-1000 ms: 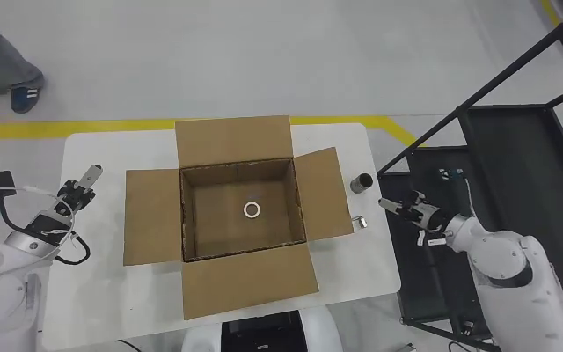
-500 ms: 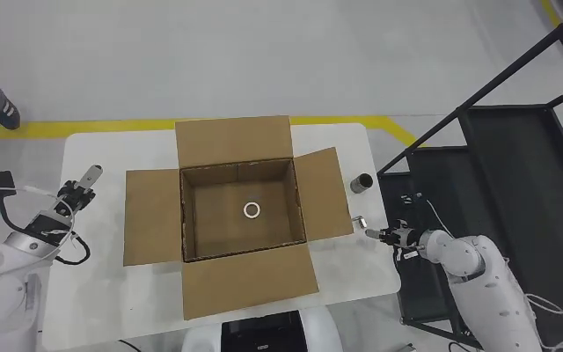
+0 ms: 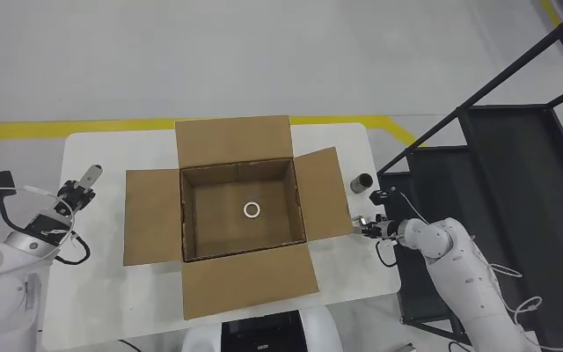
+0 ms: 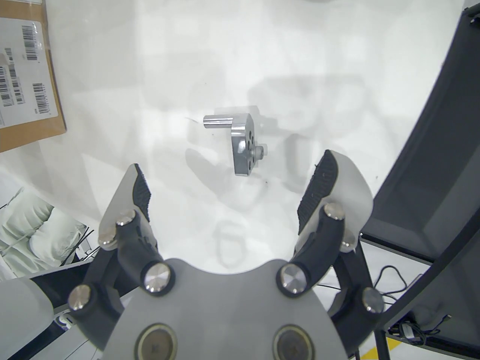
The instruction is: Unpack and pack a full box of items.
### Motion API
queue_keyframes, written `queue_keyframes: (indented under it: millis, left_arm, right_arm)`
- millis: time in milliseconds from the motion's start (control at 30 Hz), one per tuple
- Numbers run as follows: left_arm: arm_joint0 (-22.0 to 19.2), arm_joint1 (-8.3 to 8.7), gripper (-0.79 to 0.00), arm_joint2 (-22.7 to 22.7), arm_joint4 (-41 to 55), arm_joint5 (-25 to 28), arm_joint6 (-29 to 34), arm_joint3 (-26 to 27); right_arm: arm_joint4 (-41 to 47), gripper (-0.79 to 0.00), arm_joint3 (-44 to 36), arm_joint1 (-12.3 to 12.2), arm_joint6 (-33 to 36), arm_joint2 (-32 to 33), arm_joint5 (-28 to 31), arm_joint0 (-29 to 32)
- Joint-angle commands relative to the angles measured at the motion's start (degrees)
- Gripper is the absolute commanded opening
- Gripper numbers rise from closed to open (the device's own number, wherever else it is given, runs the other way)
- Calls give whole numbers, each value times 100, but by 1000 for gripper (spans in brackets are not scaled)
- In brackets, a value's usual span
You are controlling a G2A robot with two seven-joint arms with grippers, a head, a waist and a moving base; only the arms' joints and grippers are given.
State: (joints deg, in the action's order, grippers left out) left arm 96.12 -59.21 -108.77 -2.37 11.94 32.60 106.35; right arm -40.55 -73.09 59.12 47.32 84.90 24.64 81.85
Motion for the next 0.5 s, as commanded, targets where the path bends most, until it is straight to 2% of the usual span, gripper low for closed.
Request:
queue_keyframes:
  millis: [0,33,67,100,133,200,233,267,300,467]
  left_arm:
    - [0,0,0,0,0,0,0,0]
    - [0,0,0,0,0,0,0,0]
    - [0,0,0,0,0,0,0,0]
    - [0,0,0,0,0,0,0,0]
    - [0,0,0,0,0,0,0,0]
    - [0,0,0,0,0,0,0,0]
    - [0,0,0,0,0,0,0,0]
    - [0,0,0,0,0,0,0,0]
    - [0,0,0,0,0,0,0,0]
    - [0,0,0,0,0,0,0,0]
  right_arm:
    - [-61,0,93,4,-4,-82,14,-90]
    - [-93,-18,134,4,2,-120,33,-132]
    - [-146,-80,171,3,13,-155,48,-172]
    - [-186,-182,209,3,22,-187,52,-209]
    - [-214,-366,239,2,24,-215,59,-240]
    - [-329,-493,258,-2,35,-277,81,-286]
    - [-400,-603,249,-4,44,-311,93,-301]
    - [-459,-757,235,-7,45,-341,100,-312]
    - [-516,-785,223,-9,44,-366,94,-317]
    - [-682,-785,170,-23,32,-437,61,-332]
